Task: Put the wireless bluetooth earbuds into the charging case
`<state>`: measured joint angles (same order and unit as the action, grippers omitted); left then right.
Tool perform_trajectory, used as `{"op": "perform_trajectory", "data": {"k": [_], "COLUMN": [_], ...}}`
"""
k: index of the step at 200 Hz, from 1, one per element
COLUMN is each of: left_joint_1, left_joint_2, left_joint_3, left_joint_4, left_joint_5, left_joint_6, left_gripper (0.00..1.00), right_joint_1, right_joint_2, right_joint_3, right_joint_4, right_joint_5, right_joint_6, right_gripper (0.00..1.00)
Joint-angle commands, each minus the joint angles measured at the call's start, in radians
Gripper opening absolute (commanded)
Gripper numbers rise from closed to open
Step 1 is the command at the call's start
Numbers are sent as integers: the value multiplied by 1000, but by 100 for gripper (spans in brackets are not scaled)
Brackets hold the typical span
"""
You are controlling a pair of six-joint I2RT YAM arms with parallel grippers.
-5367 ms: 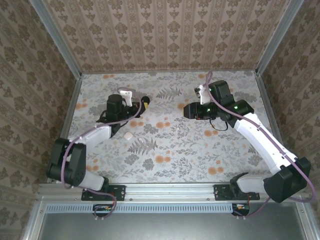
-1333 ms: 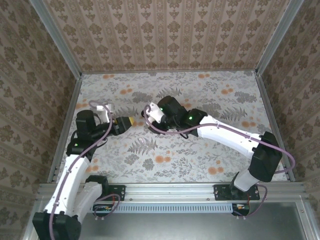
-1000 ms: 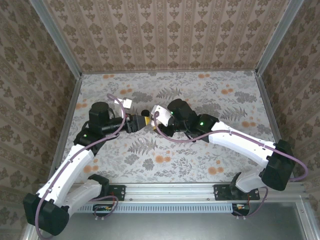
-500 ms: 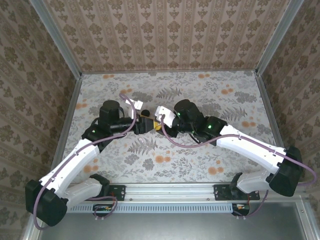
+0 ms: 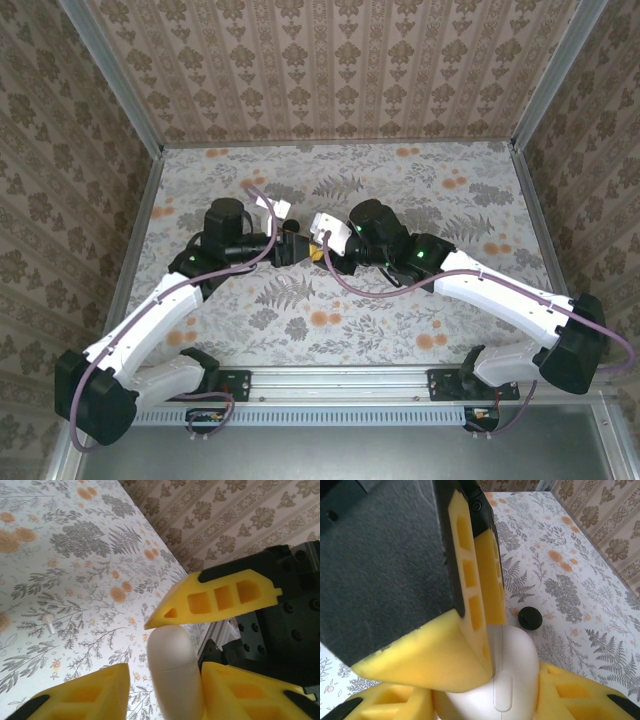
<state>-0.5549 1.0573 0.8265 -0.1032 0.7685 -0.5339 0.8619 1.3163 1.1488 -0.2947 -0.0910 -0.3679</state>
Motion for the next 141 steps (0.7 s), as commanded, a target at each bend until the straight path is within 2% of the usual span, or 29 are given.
{"op": "perform_trajectory", "data": {"k": [1,36,49,77,89,118,141], "left_joint_1": [-7,-7,-7,-5,-5,-2,0], "left_joint_2": [11,7,3,-20,-39,-109,-168], "left_joint_3": [38,43,43,30,16,-45,-115], "left_joint_4": [20,9,-2,-12,-3,42,126], "left_joint_5": [28,21,9,-35,-62,-175,-215], "left_joint_6": [-6,-3,4,25,39,86,134], "left_gripper": [33,9,3,0,0,0,0], "right_joint_1": [2,2,2,-12,-30,-126,-183], "right_joint_2": [-19,-19,-23,-61,-87,-149,-157], "right_joint_3": [-7,-5,-5,-4,-3,-10,-4], "right_joint_4": [12,6,4,14,15,39,49], "right_joint_5": [-19,4,12,7,-26,-203,-299], "right_joint_6": [-14,-14,-7,57,113,309,441], "right_gripper": [37,37,42,62,68,71,72]}}
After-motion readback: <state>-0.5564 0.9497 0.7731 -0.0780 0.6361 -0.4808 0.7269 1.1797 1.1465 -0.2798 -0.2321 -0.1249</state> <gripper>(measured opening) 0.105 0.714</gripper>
